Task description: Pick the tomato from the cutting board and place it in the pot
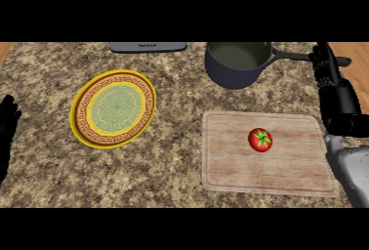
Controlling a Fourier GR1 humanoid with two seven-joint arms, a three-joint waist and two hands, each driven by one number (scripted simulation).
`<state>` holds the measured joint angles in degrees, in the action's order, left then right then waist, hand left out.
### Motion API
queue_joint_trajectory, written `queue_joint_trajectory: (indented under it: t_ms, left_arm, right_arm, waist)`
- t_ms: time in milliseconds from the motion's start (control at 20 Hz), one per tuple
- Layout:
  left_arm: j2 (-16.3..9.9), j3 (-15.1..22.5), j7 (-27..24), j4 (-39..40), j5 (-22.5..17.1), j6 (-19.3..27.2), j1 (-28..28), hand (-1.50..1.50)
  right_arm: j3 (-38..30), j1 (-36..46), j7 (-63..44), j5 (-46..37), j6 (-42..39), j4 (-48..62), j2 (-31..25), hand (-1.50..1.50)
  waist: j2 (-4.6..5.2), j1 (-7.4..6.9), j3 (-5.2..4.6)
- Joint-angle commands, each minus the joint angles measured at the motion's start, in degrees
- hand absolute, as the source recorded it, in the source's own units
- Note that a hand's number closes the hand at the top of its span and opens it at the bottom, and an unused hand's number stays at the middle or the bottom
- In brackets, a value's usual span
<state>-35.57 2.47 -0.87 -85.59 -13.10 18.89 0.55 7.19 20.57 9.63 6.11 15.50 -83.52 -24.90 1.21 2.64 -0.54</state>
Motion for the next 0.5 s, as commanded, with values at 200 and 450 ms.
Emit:
queue_joint_trajectory:
  t_ms: [200,450]
  left_arm:
    - [3.1,4.9,2.3,-1.6,3.2,0.6,0.8,0.00]
    - [3.3,5.8,5.1,-0.8,2.1,-1.6,1.1,0.00]
  right_arm:
    - [-1.2,-6.0,-10.2,10.1,-20.6,11.7,-8.9,1.50]
    - [-0.1,-11.5,16.8,-11.8,-5.5,10.2,-14.3,-1.50]
  waist:
    - [-0.64,-2.83,0.68]
    - [-1.09,-1.68,0.76]
